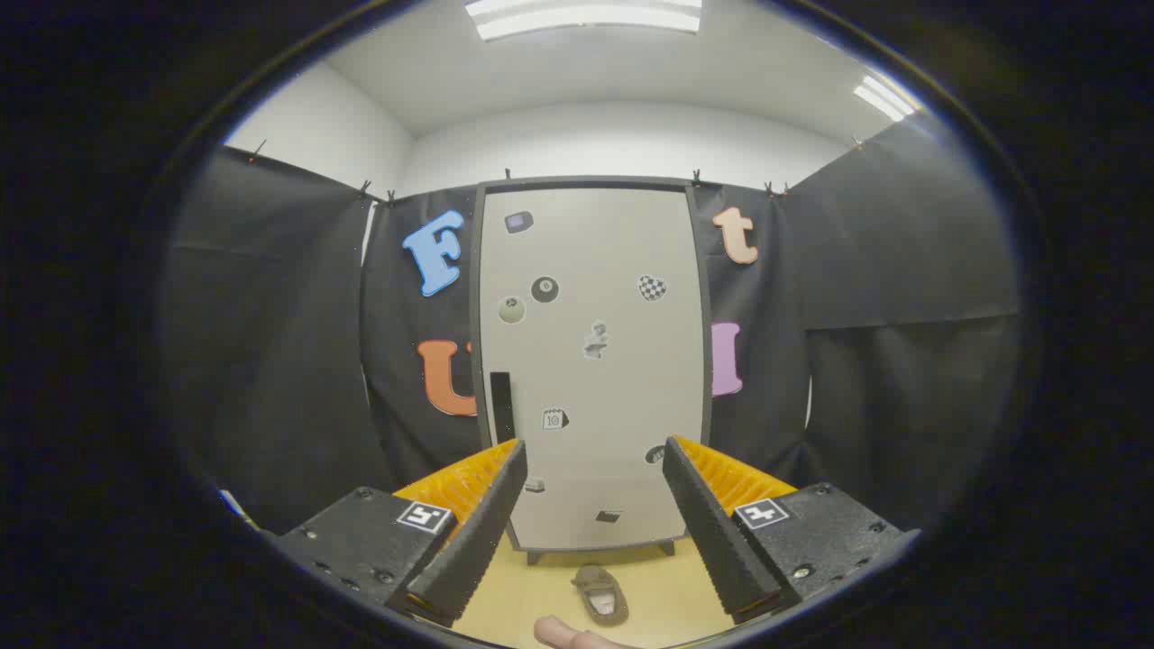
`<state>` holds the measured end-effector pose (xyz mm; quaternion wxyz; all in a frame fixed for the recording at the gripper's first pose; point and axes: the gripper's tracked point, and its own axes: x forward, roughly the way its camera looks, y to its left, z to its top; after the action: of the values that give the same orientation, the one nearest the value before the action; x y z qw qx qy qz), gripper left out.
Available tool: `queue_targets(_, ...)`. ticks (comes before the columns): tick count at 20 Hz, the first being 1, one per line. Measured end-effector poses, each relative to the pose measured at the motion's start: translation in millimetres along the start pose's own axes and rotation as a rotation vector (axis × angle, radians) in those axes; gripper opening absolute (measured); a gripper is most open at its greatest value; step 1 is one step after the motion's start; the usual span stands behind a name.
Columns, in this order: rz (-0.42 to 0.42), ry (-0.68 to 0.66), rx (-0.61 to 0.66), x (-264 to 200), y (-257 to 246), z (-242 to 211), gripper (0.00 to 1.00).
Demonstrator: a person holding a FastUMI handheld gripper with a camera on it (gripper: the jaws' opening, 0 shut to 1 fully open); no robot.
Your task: Open the shoe cabinet door, grab the shoes and put them into the shoe cabinet, then close the shoe cabinet door.
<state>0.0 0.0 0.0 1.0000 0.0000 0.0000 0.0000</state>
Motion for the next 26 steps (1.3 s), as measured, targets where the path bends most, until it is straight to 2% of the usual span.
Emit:
queue_targets(18, 0.022, -0.037, -0.027, 5.5, -0.9, 6.6, 0.99)
queue_targets(26, 0.055, -0.020, -0.041, 35.0, 12.9, 13.8, 0.99)
